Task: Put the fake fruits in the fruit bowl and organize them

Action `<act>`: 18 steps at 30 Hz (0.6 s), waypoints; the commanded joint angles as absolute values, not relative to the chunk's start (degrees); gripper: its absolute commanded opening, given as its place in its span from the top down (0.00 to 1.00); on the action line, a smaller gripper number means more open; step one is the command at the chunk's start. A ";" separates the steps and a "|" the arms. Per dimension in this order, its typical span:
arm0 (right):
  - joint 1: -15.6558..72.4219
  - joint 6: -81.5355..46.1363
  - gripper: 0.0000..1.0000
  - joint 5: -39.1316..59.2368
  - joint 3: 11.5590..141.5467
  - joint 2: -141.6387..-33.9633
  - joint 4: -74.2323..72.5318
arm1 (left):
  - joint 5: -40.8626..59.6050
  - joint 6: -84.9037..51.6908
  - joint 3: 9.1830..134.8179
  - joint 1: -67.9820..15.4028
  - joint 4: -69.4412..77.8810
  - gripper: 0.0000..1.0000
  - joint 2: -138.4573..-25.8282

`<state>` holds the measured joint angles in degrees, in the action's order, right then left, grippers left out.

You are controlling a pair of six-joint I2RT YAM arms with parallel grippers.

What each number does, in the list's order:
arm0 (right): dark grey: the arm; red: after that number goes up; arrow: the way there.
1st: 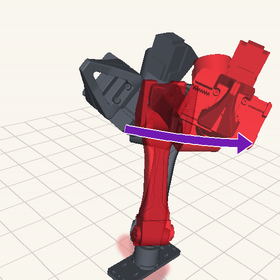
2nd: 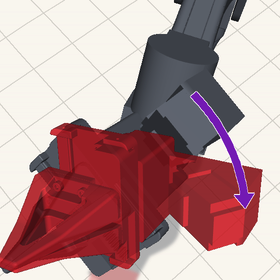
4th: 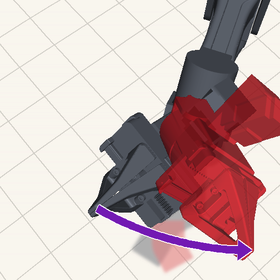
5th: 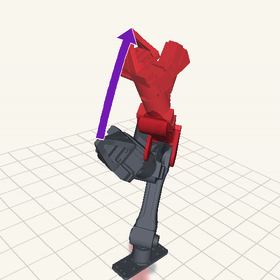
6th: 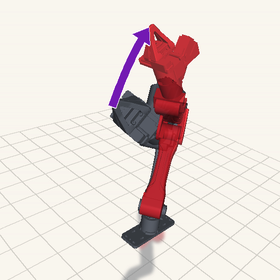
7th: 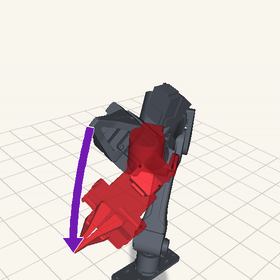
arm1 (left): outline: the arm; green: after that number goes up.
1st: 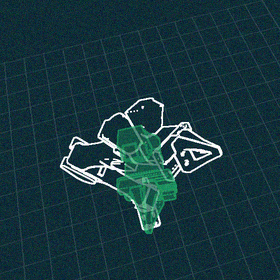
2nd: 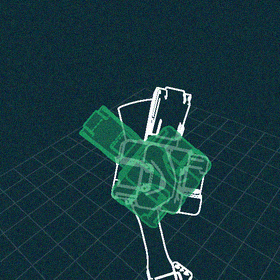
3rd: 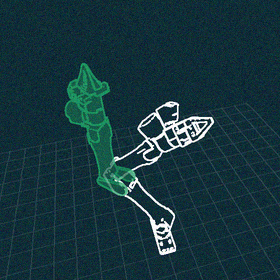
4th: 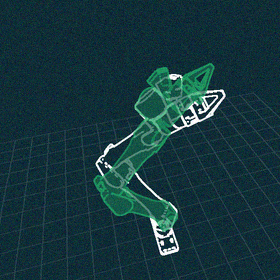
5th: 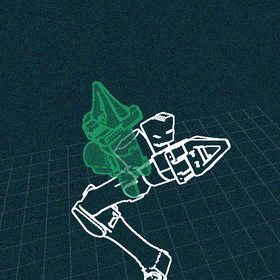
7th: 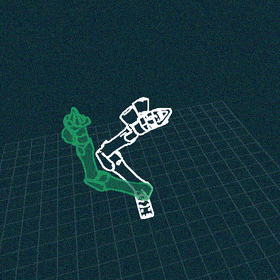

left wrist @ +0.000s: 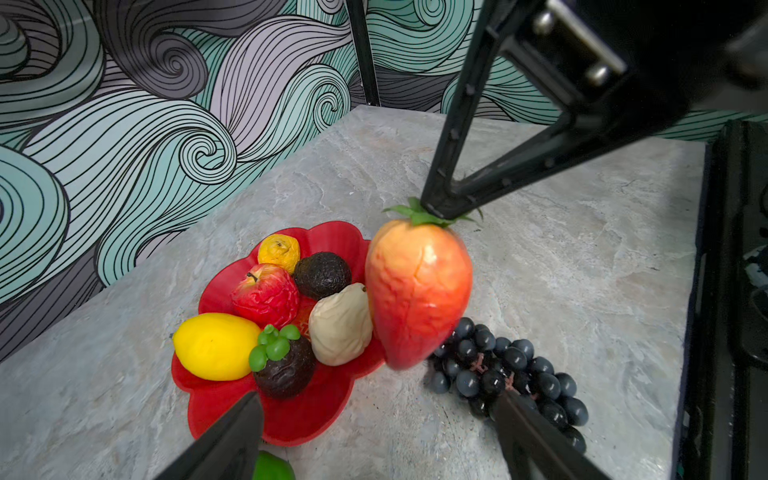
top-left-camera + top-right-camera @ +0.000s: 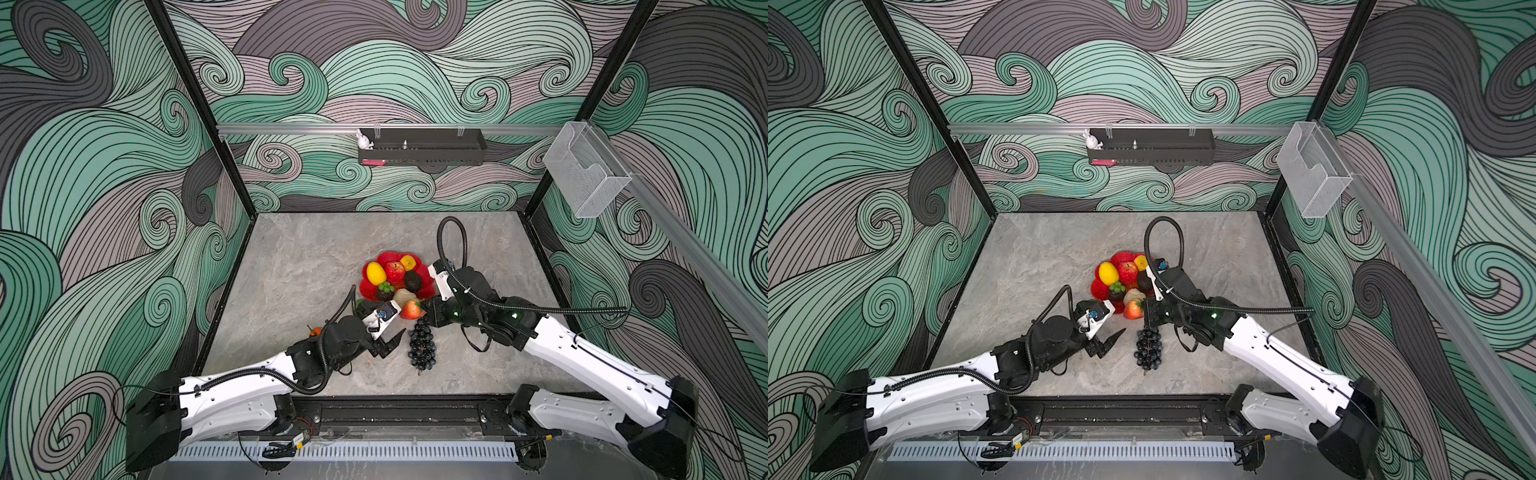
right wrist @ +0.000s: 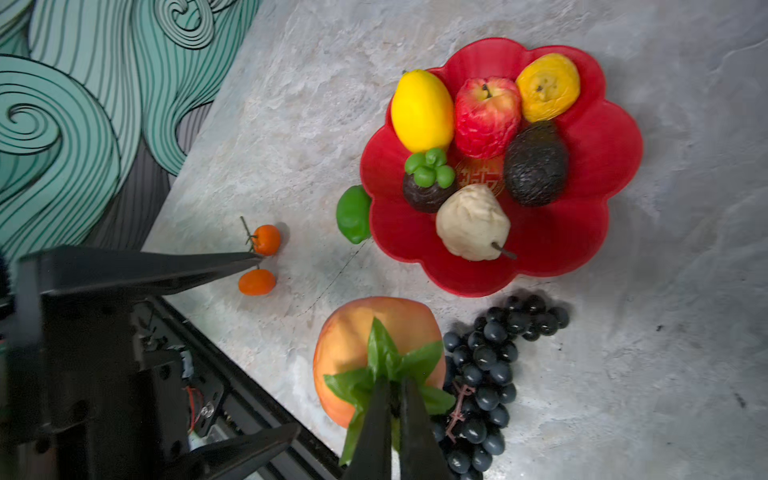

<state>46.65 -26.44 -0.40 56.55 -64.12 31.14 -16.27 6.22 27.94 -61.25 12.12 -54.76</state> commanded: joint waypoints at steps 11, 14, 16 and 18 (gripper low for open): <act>34.56 -15.66 0.97 -3.39 61.64 -71.90 32.80 | -31.93 4.05 24.83 -59.98 11.43 0.09 -45.81; 32.70 -14.44 0.97 -3.14 62.29 -74.46 32.74 | -32.59 3.78 24.86 -59.94 11.25 0.09 -45.62; 31.37 -12.98 0.97 -1.79 62.62 -75.99 32.44 | -34.07 3.15 25.04 -59.78 10.80 0.09 -45.70; 30.35 -12.60 0.97 -0.89 62.78 -77.16 31.83 | -35.55 2.56 25.36 -59.77 10.03 0.09 -45.55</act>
